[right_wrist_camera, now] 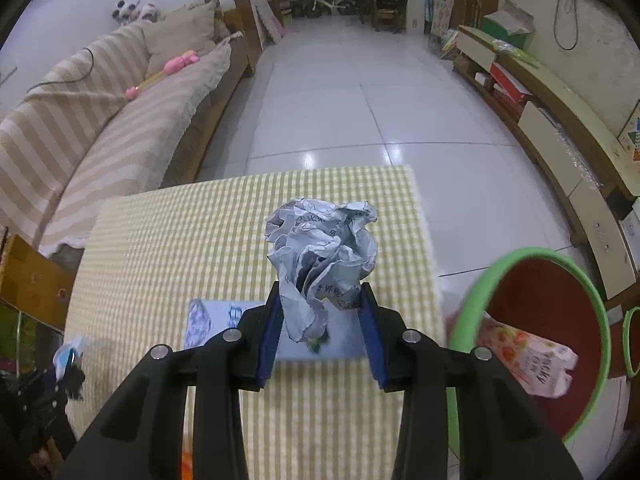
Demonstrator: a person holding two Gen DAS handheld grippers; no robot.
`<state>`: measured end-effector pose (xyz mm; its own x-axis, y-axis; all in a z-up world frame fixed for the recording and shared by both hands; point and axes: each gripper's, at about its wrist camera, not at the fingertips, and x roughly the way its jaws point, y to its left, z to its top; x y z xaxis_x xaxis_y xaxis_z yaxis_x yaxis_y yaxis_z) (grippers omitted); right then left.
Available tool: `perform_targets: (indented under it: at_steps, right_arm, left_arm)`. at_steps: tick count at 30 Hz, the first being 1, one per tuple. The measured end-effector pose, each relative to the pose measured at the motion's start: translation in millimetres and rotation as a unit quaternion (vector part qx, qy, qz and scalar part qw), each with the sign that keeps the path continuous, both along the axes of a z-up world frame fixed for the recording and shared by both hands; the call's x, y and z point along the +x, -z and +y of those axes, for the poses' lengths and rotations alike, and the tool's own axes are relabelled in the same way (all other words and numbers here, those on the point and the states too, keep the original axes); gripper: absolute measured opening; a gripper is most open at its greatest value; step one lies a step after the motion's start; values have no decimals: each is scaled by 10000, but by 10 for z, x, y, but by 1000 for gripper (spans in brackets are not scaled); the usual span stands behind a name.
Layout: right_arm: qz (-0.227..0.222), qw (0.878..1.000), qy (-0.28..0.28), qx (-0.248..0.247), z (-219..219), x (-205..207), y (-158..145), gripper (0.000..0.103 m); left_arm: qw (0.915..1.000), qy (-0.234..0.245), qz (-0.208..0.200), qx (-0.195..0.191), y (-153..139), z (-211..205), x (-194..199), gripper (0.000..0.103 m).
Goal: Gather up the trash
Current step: 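Carry foil wrapper and crumpled foil over the green bucket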
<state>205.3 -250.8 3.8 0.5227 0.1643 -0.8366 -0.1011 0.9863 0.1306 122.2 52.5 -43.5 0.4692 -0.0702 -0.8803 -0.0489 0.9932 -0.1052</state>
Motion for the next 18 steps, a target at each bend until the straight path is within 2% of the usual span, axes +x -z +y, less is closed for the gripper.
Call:
perform_targets:
  at_steps: [8,18]
  right_arm:
    - [-242,9996,90,112,-350,-411,-343,36]
    - [-355,9981,485,160,-929,-741,-472,36]
  left_arm:
    - [9991,191,-357,-79,-410,-250,45,29]
    - [9954,670,-640,-249,-788,-744,165,29]
